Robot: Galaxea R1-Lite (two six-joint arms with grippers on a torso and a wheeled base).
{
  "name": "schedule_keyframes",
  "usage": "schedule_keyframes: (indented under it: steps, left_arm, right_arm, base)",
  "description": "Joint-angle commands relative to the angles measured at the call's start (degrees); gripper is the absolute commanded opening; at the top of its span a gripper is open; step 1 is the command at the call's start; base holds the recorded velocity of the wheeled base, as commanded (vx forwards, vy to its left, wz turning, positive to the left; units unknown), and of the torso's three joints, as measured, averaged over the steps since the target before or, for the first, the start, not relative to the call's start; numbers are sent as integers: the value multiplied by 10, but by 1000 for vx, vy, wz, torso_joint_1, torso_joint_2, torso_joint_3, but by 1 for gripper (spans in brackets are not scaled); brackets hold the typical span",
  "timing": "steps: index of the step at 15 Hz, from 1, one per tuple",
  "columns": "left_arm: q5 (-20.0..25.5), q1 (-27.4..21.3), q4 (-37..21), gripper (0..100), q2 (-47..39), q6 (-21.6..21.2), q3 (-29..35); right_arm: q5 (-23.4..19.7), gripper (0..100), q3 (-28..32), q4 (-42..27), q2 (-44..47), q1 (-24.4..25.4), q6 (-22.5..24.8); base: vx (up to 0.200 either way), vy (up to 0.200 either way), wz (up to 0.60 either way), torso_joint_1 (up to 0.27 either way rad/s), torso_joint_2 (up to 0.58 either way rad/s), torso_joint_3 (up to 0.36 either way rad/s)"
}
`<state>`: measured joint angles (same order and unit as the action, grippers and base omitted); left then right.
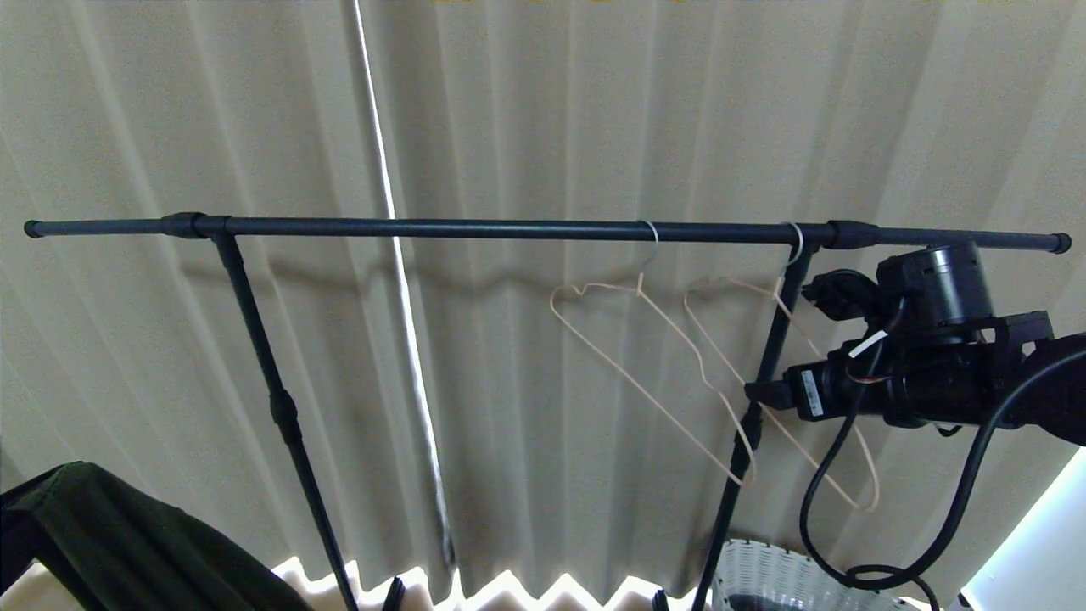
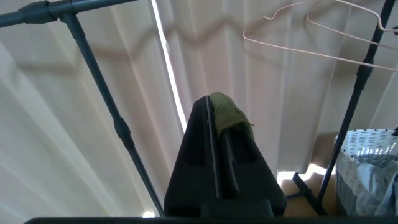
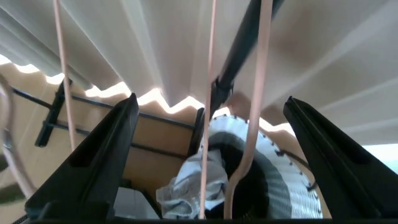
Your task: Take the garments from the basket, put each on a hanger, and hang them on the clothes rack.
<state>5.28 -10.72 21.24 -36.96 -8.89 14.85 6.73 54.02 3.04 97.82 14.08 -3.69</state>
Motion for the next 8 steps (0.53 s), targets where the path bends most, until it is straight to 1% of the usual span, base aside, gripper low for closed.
schedule_keyframes:
  steps: [1,4,5,8]
  left_arm:
    - [0,0,0,0,0,0,0]
    - [0,0,0,0,0,0,0]
    - [0,0,0,0,0,0,0]
    - [0,0,0,0,5,0,0]
  right_arm:
    - [1,100,-7,1,-3,-5,-1]
    - [3,100,-8,2,-14,-11,-2]
    - [3,0,-8,2,-14,-12,-2]
    - [3,0,-8,1,-17,-16,-2]
  base:
    - [0,0,0,0,0,0]
    - [0,0,0,0,0,0]
    - [0,0,0,0,0,0]
    - [0,0,0,0,0,0]
